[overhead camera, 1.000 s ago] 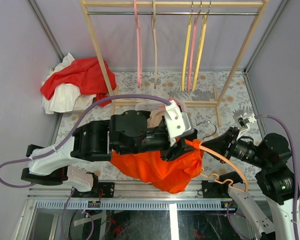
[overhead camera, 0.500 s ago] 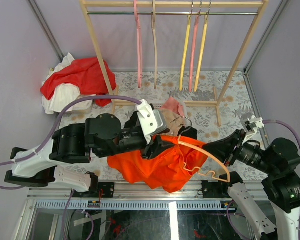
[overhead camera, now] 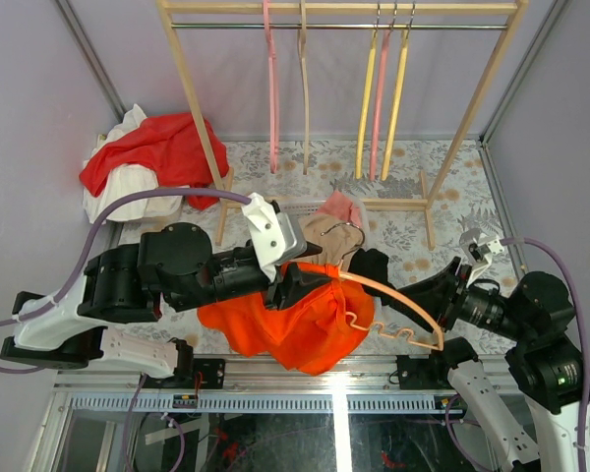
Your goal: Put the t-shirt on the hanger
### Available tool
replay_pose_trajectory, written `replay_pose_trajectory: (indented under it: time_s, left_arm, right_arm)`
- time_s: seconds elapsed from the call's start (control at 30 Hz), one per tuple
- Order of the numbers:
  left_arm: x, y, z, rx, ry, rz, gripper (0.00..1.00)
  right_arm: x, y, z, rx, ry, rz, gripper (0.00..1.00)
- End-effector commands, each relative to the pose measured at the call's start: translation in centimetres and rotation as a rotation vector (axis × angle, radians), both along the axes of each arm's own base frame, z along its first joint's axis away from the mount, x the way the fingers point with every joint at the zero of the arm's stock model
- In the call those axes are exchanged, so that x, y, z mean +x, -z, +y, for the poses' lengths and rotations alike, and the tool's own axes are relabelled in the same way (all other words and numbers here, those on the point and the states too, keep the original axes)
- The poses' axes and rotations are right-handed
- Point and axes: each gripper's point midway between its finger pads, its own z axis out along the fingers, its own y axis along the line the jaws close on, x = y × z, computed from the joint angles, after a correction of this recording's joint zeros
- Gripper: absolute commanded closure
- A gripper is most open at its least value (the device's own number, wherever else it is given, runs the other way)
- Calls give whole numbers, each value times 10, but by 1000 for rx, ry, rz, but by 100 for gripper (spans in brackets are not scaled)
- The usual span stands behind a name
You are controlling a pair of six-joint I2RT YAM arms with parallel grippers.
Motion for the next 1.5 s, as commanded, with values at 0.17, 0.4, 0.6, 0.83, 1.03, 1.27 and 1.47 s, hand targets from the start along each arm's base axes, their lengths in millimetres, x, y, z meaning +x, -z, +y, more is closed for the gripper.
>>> replay_pose_trajectory:
  time_s: [0.17,0.4,0.6,0.83,1.03,1.27,1.47]
  left_arm:
    - [-3,-66,-10,-219,31,-44,100]
    - [-7,-69,-25,-224,66,-56,100]
    - [-9,-68,-42,-217,90,-65,100]
    - [-2,-65,-46,-195,72,-67,100]
    - [2,-62,-46,-189,59,-68,100]
    - [4,-61,-53,-191,65,-69,100]
    - [8,-59,-56,-176,54,-72,100]
  right_arm:
    - [-21,-27,21,158,-214,-6,53]
    - [-20,-45,26,211,-266,-30,46]
    - [-15,-60,27,212,-259,-52,46]
    - [-30,-64,19,175,-237,-86,49]
    - [-43,-61,15,158,-243,-69,50]
    - [-37,-42,18,155,-240,7,56]
    - [-23,-23,16,93,-185,74,55]
